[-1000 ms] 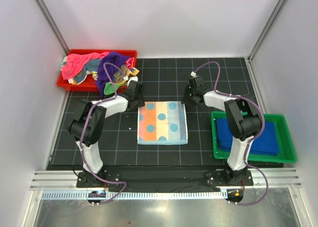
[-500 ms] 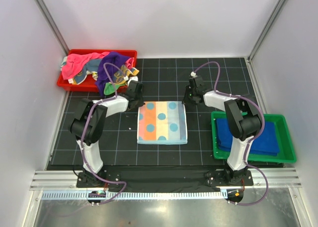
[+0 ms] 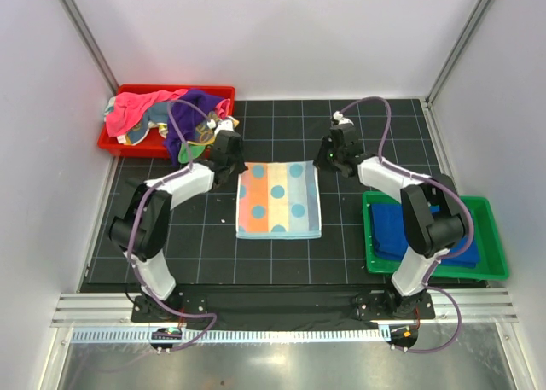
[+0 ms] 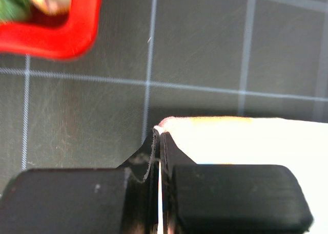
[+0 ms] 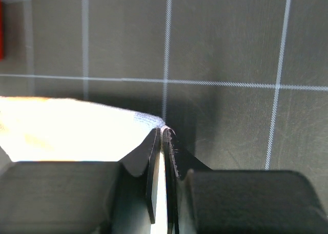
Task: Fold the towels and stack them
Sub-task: Fold the towel
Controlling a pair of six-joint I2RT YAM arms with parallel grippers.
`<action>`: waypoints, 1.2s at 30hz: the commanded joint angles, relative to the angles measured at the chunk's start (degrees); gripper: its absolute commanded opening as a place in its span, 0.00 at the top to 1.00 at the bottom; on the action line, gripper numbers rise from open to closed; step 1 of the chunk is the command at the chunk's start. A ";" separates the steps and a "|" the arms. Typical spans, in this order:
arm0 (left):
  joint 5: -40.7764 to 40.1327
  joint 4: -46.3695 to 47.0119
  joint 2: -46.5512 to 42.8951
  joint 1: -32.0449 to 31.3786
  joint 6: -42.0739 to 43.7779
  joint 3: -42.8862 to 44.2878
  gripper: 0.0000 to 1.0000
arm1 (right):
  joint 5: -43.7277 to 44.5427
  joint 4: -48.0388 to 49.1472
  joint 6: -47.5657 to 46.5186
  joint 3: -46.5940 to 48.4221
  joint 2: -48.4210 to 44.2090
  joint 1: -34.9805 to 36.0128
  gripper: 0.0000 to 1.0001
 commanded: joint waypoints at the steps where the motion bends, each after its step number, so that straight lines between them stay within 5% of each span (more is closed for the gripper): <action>1: 0.38 5.44 -5.30 0.27 0.72 -0.99 1.00 | 1.23 4.96 -0.75 -1.73 -5.64 0.34 0.87; 21: 7.15 14.06 -22.71 -0.95 -6.31 -26.11 1.00 | 1.32 6.89 6.11 -24.50 -24.89 4.99 0.87; 36: 7.15 14.41 -29.21 -3.86 -8.51 -33.25 1.00 | 5.36 3.73 8.92 -31.09 -32.63 7.63 0.87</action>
